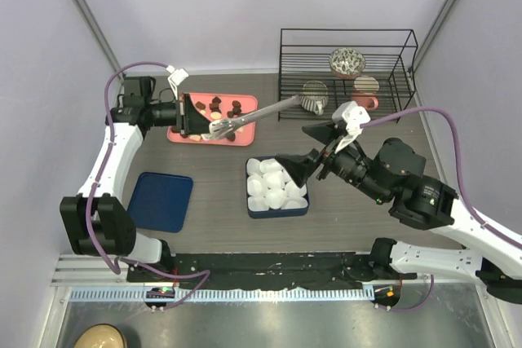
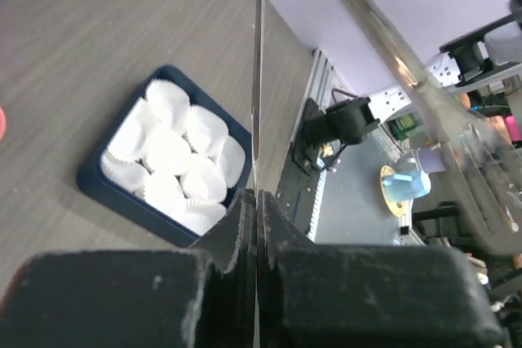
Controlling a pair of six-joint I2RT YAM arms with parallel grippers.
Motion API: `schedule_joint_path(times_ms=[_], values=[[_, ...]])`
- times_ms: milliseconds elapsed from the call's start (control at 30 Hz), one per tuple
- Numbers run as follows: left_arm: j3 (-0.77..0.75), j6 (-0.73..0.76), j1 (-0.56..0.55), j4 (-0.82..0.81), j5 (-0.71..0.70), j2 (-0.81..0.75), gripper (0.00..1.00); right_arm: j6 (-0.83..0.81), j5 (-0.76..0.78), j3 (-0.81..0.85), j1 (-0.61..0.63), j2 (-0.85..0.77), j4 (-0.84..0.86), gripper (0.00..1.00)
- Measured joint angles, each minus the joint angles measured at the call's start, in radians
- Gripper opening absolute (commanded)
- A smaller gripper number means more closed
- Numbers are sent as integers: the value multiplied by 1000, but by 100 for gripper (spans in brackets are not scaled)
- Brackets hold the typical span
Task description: Pack the chocolate
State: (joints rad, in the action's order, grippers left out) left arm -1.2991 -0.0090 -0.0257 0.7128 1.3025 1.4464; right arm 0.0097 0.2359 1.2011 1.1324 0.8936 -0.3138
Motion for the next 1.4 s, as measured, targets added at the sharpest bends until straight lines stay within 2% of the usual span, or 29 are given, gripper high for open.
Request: schedule_joint_path(times_ms=[167, 300, 400, 467, 567, 800, 933, 1133, 1400], values=[[91, -389, 23, -411, 29, -56, 0, 171, -63, -114, -119, -10, 166, 100], [198, -817, 37, -898, 49, -87, 0, 322, -266, -197, -316, 68, 325, 100], [227, -1096, 54, -1199, 51, -72, 0, 513, -465, -303, -533, 142, 556, 100], [232, -1231, 59, -1355, 53, -63, 0, 640, -562, -361, -642, 193, 698, 99], [241, -1379, 62, -1528, 59, -62, 0, 815, -680, -407, -723, 282, 914, 100], [266, -1485, 62, -1646, 64, -62, 0, 945, -829, -405, -715, 311, 1211, 99], [285, -1506, 62, -1660, 64, -63, 0, 970, -874, -386, -715, 317, 1310, 100], [312, -1522, 61, -1665, 66, -82, 0, 983, -902, -339, -711, 378, 1384, 100], [325, -1533, 60, -1668, 86, -143, 0, 979, -904, -297, -695, 449, 1369, 99]])
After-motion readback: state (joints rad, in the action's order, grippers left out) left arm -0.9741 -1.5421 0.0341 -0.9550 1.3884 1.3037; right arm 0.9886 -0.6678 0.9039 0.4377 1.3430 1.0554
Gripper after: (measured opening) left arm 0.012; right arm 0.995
